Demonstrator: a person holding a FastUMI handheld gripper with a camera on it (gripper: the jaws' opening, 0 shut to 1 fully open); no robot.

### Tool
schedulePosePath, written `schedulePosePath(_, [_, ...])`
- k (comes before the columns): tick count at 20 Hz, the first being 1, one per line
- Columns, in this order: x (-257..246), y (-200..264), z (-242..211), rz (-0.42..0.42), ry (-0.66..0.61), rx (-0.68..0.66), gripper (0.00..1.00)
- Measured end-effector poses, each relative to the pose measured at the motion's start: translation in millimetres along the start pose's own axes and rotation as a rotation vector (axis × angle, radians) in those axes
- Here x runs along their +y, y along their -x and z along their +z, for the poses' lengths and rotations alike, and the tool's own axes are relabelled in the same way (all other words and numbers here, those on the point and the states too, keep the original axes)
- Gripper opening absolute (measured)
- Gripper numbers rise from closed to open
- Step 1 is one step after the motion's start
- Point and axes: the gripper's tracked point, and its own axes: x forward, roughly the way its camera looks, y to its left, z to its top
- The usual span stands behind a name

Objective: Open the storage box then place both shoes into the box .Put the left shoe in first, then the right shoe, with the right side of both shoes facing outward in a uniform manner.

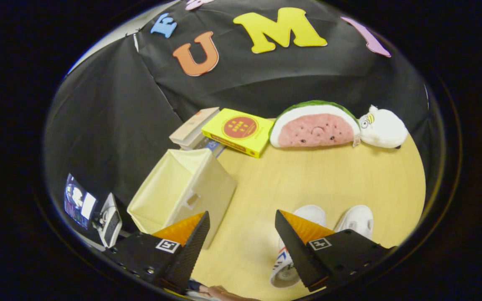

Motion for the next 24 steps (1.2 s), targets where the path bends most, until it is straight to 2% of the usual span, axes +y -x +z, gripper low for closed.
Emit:
schedulePosePath(5, [-60.1,3.9,-68.1,-0.12,0.036,0.13,0.94])
schedulePosePath(8, [-90.7,-1.3,-94.7,-0.19,0.103,0.196,0.93])
schedulePosePath(11, [-93.5,-11.7,-114.2,-0.172,0.081,0.273,0.9])
schedulePosePath(12, [-97.4,-16.4,-116.7,-0.182,0.074,0.289,0.84])
schedulePosePath(13, [-102.1,-18.9,-118.3,-0.194,0.072,0.303,0.83])
schedulePosePath(14, [-106.5,-21.6,-118.4,-0.208,0.061,0.316,0.79])
schedulePosePath(19, [-120.9,-33.5,-125.4,-0.291,0.08,0.4,0.34])
schedulePosePath(21, [-121.4,-39.7,-129.9,-0.305,0.094,0.429,0.33])
schedulePosePath(23, [-114.9,-45.5,-127.8,-0.268,0.05,0.419,0.31])
schedulePosePath(24, [-115.4,-42.1,-127.8,-0.257,0.02,0.432,0.08])
